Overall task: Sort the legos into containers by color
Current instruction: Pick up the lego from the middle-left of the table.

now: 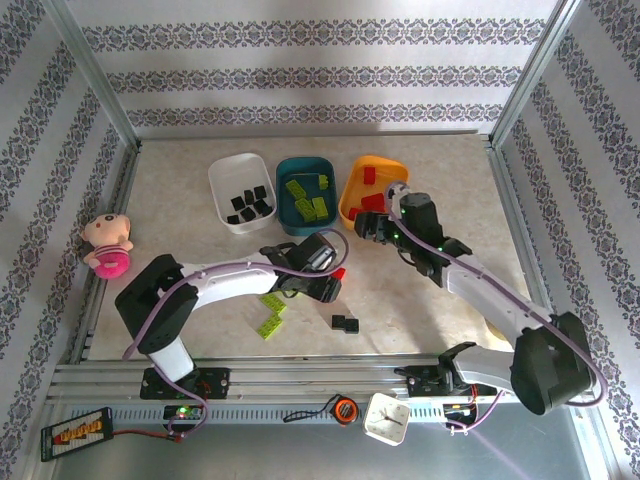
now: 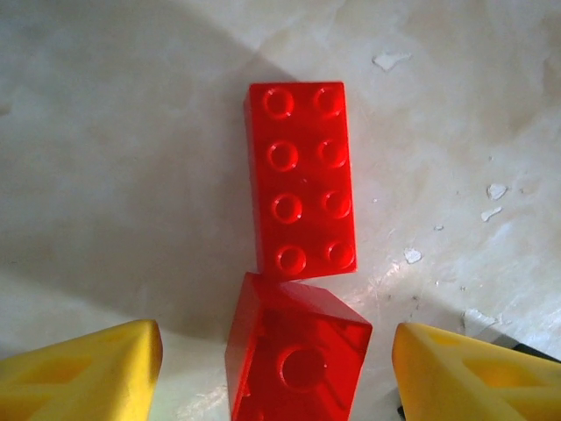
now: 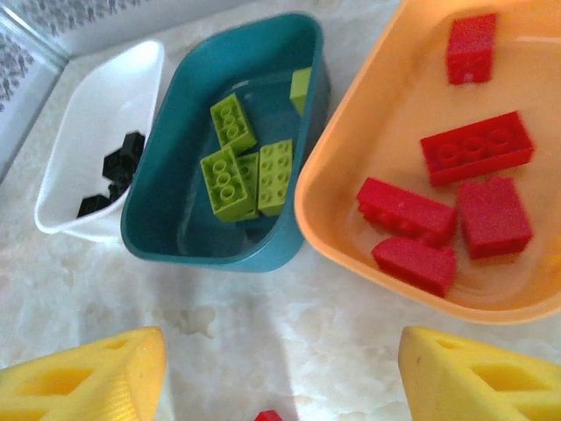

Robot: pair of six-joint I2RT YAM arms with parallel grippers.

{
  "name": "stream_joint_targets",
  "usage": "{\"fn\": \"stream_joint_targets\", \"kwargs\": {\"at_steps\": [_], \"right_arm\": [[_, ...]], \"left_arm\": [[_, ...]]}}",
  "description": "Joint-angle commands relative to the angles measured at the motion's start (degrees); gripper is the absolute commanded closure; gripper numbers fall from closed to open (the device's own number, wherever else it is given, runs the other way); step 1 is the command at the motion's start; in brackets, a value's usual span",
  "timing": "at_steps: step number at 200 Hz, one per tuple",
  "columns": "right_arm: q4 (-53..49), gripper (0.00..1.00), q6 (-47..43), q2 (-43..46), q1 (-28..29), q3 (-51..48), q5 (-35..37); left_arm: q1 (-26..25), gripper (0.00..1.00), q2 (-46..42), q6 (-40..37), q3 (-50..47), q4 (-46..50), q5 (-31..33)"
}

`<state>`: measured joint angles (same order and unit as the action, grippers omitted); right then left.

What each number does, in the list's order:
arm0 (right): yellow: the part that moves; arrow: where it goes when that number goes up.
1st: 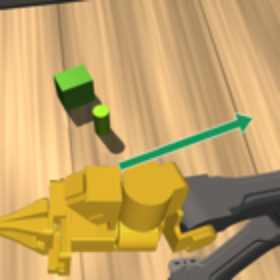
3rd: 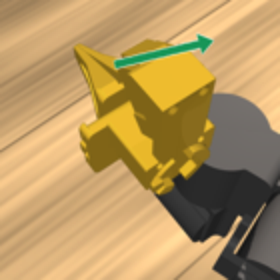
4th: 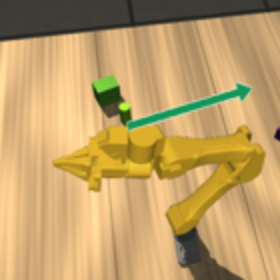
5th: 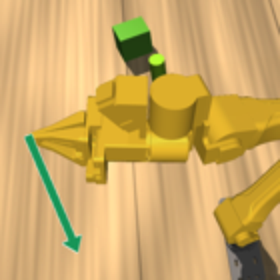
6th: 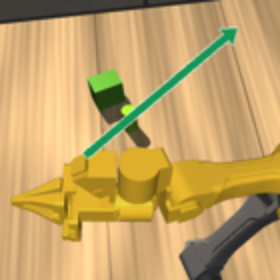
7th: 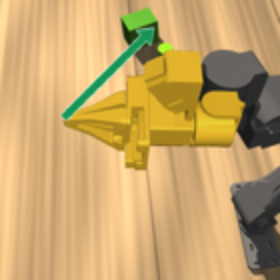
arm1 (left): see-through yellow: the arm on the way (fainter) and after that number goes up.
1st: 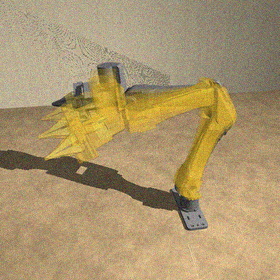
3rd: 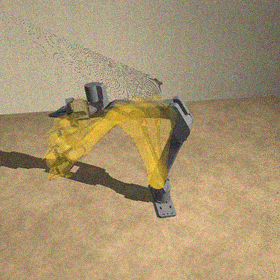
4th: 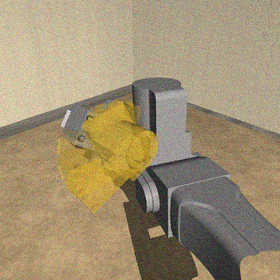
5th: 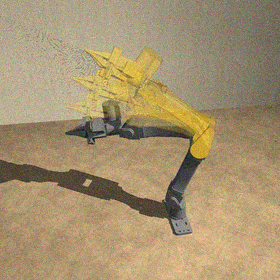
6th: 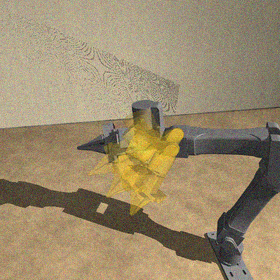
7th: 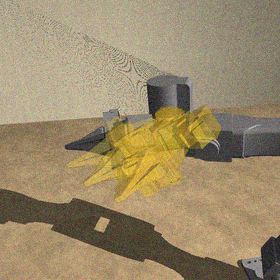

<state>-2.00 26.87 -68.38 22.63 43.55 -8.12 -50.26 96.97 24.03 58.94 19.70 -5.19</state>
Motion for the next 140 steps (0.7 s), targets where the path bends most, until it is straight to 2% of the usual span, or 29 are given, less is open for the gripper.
{"fn": "stream_joint_targets", "kwargs": {"at_steps": [1,22,57,99,105,125,140], "right_arm": [[-1.8,0.29,0.9,3.7,-2.1,-1.7,2.0],[-1.9,0.29,1.7,6.2,-3.8,-2.7,2.3],[-1.8,0.28,2.6,8.1,-4.6,-3.5,2.8],[-1.7,0.28,3.4,8.7,-4.9,-4.4,2.9],[-1.7,0.28,3.5,8.9,-5.0,-4.6,2.9],[-1.8,0.28,3.8,9.5,-5.1,-5.0,3.2],[-1.7,0.28,3.8,10.2,-5.2,-5.4,3.5]], "left_arm": [[-1.7,0.32,1.2,-2.1,2.8,3.3,1.9],[-2.0,0.37,2.7,-1.9,3.3,4.3,2.4],[-2.4,0.52,2.8,-1.8,3.5,4.6,1.7],[-2.7,0.49,4.0,-2.2,4.8,7.7,4.0],[-2.9,0.52,4.0,-2.2,4.7,7.7,4.1],[-3.0,0.70,2.3,-1.9,4.5,7.1,4.6],[-2.9,0.78,0.2,-2.0,5.4,6.5,4.8]]}}
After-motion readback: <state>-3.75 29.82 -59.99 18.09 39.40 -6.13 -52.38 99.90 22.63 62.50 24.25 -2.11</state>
